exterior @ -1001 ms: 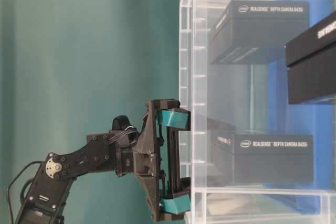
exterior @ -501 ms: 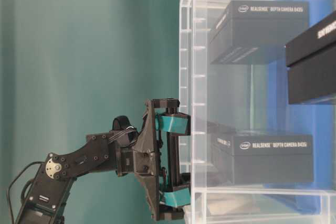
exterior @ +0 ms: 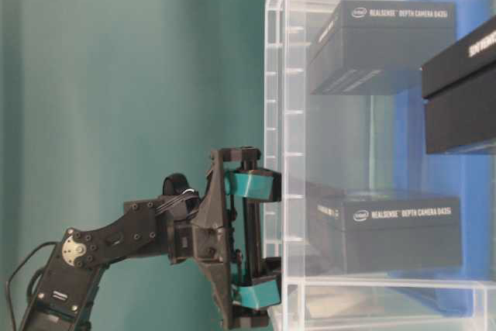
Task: Take out the box from the case.
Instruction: 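Close the left gripper and lift the left box out of the bin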
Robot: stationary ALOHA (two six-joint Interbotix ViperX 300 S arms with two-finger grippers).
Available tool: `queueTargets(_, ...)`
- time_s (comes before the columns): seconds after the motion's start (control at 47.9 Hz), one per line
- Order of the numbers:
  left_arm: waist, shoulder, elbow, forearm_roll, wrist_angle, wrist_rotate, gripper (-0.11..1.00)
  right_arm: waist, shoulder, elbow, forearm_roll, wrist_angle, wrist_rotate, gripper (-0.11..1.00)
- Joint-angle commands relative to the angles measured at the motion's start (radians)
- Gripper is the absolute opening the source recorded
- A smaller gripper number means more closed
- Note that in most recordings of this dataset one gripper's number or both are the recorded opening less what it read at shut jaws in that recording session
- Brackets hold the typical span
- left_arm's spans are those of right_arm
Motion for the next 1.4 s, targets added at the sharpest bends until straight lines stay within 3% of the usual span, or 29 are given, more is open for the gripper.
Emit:
queueTargets(0.0,-0.006,-0.055,-0.044,-0.012,0.026,0.006,0.61,0.0,-0.012,-0.009,-0.003,-0.012,-0.002,0.93)
queueTargets(0.292,-0.014,-0.06,-0.132,-0.014,0.095,0.017,0.61,0.002,-0.012,-0.009,-0.005,-0.018,-0.002,0.93)
queueTargets(1.064,-0.008,-0.156,-0.425,-0.014,0.437,0.026,0.61,0.002,-0.012,-0.003,-0.012,-0.052,-0.003,0.93)
queueTargets(1.377,-0.009,-0.156,-0.451,-0.014,0.454,0.028,0.61,0.002,-0.011,-0.002,-0.012,-0.051,-0.005,0.93)
